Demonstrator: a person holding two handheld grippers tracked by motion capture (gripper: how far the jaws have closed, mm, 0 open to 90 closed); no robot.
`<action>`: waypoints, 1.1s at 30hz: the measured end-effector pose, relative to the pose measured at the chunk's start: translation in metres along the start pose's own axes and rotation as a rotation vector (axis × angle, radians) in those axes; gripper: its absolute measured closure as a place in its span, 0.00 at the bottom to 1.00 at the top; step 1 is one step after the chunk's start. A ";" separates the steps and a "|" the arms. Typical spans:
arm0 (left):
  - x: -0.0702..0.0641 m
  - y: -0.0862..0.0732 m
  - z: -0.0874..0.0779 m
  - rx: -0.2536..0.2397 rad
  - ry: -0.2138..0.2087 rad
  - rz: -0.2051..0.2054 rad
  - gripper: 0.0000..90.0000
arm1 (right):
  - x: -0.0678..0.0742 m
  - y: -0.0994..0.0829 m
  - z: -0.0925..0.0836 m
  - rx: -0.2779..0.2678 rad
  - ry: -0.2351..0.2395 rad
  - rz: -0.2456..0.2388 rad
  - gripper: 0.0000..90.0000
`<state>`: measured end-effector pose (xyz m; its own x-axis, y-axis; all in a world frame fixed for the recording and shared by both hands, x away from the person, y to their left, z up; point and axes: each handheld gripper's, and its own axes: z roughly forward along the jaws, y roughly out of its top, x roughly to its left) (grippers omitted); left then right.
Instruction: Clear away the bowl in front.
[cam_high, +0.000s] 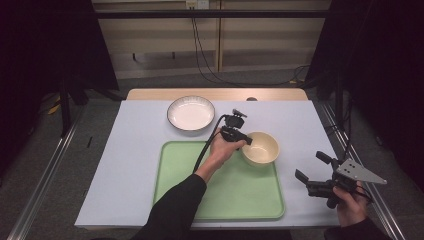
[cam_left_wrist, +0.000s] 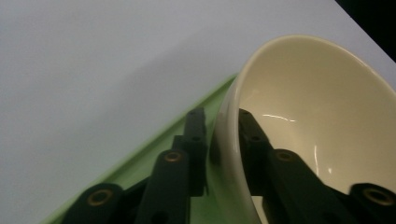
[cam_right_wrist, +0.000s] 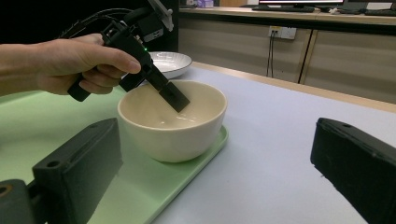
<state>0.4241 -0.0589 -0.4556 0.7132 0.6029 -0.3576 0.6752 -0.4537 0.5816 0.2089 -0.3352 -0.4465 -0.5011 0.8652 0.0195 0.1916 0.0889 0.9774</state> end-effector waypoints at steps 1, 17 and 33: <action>0.000 0.000 0.000 0.004 0.008 0.013 0.83 | 0.000 0.000 0.000 0.000 0.003 -0.001 0.02; 0.003 -0.005 -0.007 -0.120 0.077 0.081 0.23 | 0.000 0.000 0.000 0.000 -0.002 0.003 0.02; 0.004 -0.010 -0.032 -0.204 0.044 0.116 0.06 | 0.000 0.000 -0.001 0.002 0.002 0.004 0.02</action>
<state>0.4142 -0.0311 -0.4388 0.7719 0.5847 -0.2497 0.5337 -0.3825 0.7542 0.2084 -0.3355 -0.4461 -0.5021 0.8644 0.0243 0.1955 0.0861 0.9769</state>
